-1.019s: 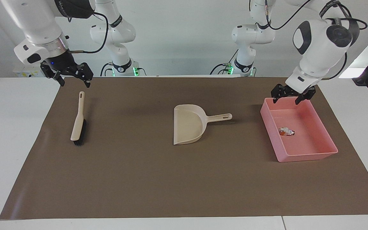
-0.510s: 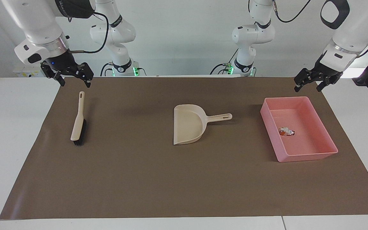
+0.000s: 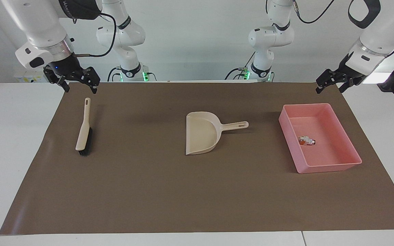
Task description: Clean e-waste and dump in bin
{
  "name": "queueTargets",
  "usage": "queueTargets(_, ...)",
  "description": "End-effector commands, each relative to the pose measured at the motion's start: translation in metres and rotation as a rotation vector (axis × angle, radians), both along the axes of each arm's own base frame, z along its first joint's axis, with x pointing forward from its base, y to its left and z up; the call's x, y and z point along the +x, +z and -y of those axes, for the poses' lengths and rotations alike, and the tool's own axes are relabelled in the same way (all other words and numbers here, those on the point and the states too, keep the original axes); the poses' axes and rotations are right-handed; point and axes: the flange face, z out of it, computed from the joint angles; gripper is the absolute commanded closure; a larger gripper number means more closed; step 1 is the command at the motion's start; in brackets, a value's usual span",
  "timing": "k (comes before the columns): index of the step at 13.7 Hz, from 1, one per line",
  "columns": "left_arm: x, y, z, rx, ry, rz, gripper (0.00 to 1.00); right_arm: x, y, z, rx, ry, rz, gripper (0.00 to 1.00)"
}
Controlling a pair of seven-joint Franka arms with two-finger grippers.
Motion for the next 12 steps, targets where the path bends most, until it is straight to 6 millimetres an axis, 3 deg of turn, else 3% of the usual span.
queueTargets(1, -0.004, -0.0018, -0.0015, -0.012, 0.008, 0.0, 0.0, -0.0017, 0.0003, 0.0008, 0.02, -0.009, 0.002, 0.0)
queueTargets(4, 0.0034, -0.0009, 0.0035, -0.008, -0.009, 0.04, 0.0, -0.0017, 0.0003, 0.0008, 0.02, -0.009, 0.002, 0.0)
queueTargets(12, 0.001, -0.0027, -0.0005, -0.007, 0.007, 0.034, 0.0, -0.0015, 0.0004, -0.0006, 0.019, -0.006, 0.003, 0.0)
